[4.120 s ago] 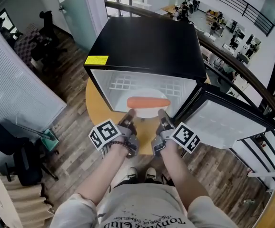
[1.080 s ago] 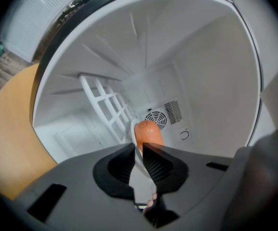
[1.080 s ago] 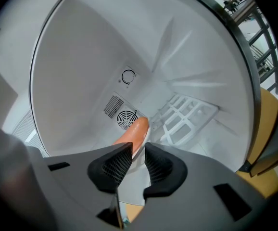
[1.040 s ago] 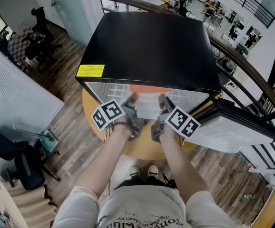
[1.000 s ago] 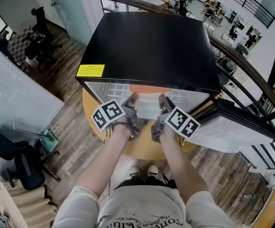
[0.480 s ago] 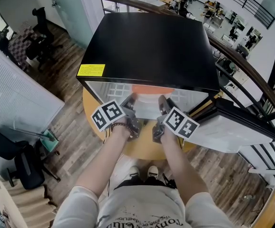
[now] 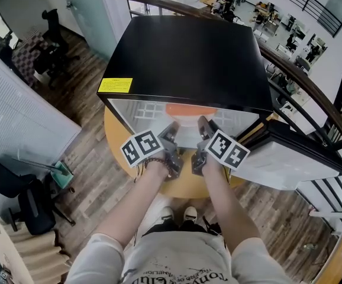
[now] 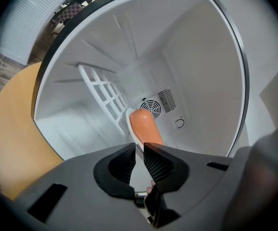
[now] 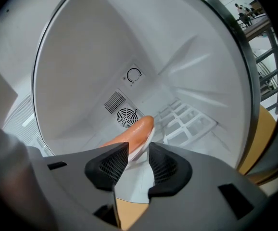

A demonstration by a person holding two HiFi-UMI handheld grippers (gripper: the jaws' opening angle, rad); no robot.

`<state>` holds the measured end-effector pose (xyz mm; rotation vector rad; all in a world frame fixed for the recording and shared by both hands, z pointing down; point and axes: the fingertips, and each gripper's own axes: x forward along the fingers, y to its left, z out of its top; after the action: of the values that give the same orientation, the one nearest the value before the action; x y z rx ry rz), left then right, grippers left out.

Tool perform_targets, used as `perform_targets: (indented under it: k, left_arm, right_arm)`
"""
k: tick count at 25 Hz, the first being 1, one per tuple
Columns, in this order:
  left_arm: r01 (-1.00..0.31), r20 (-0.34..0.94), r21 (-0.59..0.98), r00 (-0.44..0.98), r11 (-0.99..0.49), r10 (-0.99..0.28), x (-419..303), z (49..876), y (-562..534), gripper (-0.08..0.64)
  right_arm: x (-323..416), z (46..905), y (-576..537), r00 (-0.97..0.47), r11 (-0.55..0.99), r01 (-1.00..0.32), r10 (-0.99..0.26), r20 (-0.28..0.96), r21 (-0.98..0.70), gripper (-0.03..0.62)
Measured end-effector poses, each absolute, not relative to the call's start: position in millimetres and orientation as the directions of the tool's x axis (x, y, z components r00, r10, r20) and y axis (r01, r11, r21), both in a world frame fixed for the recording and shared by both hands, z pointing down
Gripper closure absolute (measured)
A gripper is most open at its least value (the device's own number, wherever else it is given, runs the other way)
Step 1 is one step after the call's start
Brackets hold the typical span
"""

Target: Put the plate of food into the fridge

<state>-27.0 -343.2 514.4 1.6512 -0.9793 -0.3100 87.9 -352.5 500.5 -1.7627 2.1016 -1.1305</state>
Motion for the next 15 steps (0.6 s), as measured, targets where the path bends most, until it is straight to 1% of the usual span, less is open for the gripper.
perform_targets:
  k: [5, 11, 15]
  left_arm:
    - [-0.424, 0.284, 0.906, 0.613, -0.003, -0.738, -25.8, 516.6, -344.6, 0.499]
    - [-0.439, 0.29, 0.899, 0.6, -0.003, -0.746, -30.3, 516.0, -347.5, 0.5]
    - [-0.442, 0.293, 0.897, 0.597, -0.002, -0.747, -29.3, 517.3, -346.2, 0.502]
  right_arm:
    - [87.8, 501.2, -352.0, -0.3, 0.031, -0.774, -0.898, 0.322, -0.633, 0.463]
    - [83.0, 502.8, -346.5, -0.364, 0.09, -0.803, -0.856, 0.366, -0.589, 0.459]
    - [88.0, 505.0, -340.8, -0.388, 0.098, -0.792, -0.842, 0.375, -0.602, 0.457]
